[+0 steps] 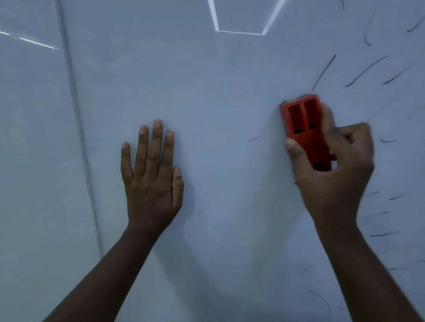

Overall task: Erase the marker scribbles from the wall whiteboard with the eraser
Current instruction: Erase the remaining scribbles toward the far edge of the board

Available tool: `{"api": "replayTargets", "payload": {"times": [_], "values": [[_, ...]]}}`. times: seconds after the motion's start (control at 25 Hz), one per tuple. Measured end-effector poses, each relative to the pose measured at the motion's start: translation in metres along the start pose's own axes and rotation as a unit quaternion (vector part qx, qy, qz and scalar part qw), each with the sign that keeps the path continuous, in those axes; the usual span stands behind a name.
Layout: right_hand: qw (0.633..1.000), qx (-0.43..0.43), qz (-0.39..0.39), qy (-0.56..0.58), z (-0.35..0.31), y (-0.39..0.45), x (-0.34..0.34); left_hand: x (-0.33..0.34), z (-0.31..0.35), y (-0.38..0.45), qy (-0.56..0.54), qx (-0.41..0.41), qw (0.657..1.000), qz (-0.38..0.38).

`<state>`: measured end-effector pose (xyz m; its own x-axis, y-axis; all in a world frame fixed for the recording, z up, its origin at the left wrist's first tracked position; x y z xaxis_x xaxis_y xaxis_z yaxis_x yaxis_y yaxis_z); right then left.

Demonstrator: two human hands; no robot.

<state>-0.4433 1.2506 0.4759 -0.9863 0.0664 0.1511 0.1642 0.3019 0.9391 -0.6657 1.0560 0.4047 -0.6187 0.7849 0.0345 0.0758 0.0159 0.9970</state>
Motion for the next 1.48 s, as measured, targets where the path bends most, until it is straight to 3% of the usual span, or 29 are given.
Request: {"api": "replayTargets", "payload": {"times": [0.24,0.4,0.52,0.68,0.92,1.12,1.28,1.48], "values": [[0.965,-0.179,-0.191,0.004,-0.03,-0.086,0.023,0.001,0.001,-0.001,0.001,-0.001,1.0,-0.005],[0.941,-0.249,-0.225,-0.041,-0.028,-0.099,0.025,0.0,0.0,-0.002,0.006,0.003,1.0,-0.01],[0.944,-0.259,-0.197,-0.047,-0.026,-0.072,0.019,-0.001,0.002,-0.001,0.004,-0.002,1.0,-0.001],[0.972,-0.198,-0.12,-0.047,-0.017,-0.002,0.008,-0.008,0.006,0.012,-0.001,-0.023,0.999,0.029],[0.998,0.045,0.044,-0.021,0.049,0.109,-0.041,-0.008,0.01,0.09,0.003,-0.002,0.999,0.047],[0.995,0.054,0.084,-0.026,0.04,0.1,-0.031,-0.001,0.018,0.154,0.002,0.025,0.998,0.057],[0.994,-0.091,0.01,-0.06,-0.003,0.068,0.001,0.009,0.031,0.212,0.023,0.043,0.996,0.073],[0.954,-0.275,-0.099,-0.061,-0.019,0.009,0.02,0.019,0.031,0.242,0.035,0.039,0.996,0.067]]}}
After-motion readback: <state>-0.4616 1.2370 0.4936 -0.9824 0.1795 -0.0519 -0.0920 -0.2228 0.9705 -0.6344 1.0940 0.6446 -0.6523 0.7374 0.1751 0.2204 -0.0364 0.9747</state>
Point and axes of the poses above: each hand's wrist, its own y-axis towards the middle knuckle, its own x-axis out of the palm, z = x × y, the point moved 3 cm from there along y, towards the middle knuckle, and after that the axes turned 8 degrees about z, right-handed, at the moved point
